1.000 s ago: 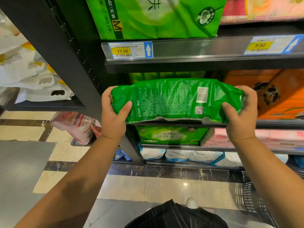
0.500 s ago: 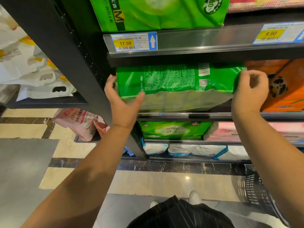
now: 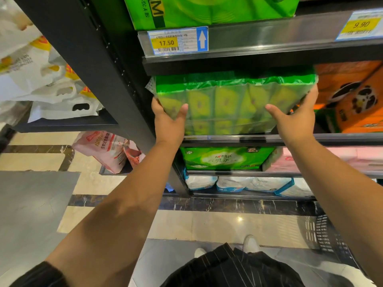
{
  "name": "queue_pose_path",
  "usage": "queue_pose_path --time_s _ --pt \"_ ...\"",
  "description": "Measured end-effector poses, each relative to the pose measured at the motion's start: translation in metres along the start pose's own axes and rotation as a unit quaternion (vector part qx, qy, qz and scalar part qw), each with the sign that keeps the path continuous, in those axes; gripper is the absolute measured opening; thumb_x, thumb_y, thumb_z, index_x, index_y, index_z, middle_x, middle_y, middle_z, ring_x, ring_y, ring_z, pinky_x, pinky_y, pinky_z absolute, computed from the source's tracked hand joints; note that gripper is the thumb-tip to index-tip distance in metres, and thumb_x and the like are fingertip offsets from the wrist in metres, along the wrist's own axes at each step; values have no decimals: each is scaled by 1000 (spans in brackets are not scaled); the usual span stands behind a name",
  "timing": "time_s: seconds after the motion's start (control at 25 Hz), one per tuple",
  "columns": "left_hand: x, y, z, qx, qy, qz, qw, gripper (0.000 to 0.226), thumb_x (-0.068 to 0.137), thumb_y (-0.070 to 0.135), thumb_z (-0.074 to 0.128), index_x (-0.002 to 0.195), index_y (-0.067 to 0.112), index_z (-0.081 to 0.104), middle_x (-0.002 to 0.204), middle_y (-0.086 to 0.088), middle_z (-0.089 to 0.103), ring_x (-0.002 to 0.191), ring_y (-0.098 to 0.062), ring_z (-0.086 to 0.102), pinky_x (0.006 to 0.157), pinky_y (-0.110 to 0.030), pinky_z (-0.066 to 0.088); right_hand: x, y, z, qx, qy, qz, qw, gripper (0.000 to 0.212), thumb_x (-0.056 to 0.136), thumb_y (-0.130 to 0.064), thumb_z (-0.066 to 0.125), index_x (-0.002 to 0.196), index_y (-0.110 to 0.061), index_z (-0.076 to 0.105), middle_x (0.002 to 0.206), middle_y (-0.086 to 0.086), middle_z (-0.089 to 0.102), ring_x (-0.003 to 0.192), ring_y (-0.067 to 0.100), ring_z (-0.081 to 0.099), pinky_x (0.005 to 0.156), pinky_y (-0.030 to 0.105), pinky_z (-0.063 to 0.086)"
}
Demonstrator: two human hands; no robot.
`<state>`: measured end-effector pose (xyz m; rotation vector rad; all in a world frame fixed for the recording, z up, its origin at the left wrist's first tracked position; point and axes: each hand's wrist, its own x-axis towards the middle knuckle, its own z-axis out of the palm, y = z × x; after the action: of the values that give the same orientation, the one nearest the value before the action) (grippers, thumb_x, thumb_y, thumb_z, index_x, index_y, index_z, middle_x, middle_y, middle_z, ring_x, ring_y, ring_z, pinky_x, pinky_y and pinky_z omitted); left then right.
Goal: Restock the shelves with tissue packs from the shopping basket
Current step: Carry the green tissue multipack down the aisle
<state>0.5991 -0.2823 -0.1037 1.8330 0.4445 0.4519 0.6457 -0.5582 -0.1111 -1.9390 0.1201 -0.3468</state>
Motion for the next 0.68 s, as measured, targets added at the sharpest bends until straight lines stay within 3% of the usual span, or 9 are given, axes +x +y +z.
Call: queue_pose_path --time_s 0.12,0.24,0.32,0.44,0.48,0.56,0.68 --pt "6 -7 9 16 -16 -24 999 77 94 31 60 152 14 12 125 11 44 112 -2 43 88 -10 36 7 8 10 4 -12 24 1000 106 78 -26 80 154 -23 7 149 1 41 134 17 44 111 39 38" --pt "16 -15 9 36 -47 -75 995 96 72 56 71 147 11 32 137 1 52 120 -13 53 100 -26 44 12 13 17 -12 -23 24 999 104 80 -22 78 154 -18 5 151 2 37 136 17 40 113 38 35" --pt "15 -16 7 90 -71 -87 990 96 72 49 75 148 14 29 145 -3 45 131 -19 46 108 -32 39 12 22 18 -18 -27 20 999 102 80 -19 77 153 -17 6 152 2 36 136 18 39 113 39 34" --pt "6 -23 7 169 -51 -2 984 104 77 28 79 153 17 8 156 -9 18 141 -23 27 113 -27 26 14 36 19 -18 -50 41 998 104 79 -17 78 154 -23 6 154 1 32 139 19 35 115 41 32" --pt "1 -25 9 185 -21 26 982 103 76 25 80 153 16 11 154 -13 16 138 -28 28 111 -27 26 16 40 20 -20 -57 50 997 102 78 -17 79 153 -24 9 152 1 35 138 19 36 114 41 33" --pt "-6 -30 19 252 32 106 961 87 75 25 79 146 14 30 146 -20 25 129 -38 33 108 -38 32 24 44 20 -40 -52 68 996 92 76 -19 81 146 -22 22 142 4 45 129 20 46 110 42 39" --pt "-1 -41 34 383 16 229 895 71 73 31 76 134 19 41 138 -26 35 124 -45 37 102 -49 40 35 49 24 -83 -27 70 994 82 70 -27 83 134 -19 32 130 8 52 116 25 55 100 45 47"
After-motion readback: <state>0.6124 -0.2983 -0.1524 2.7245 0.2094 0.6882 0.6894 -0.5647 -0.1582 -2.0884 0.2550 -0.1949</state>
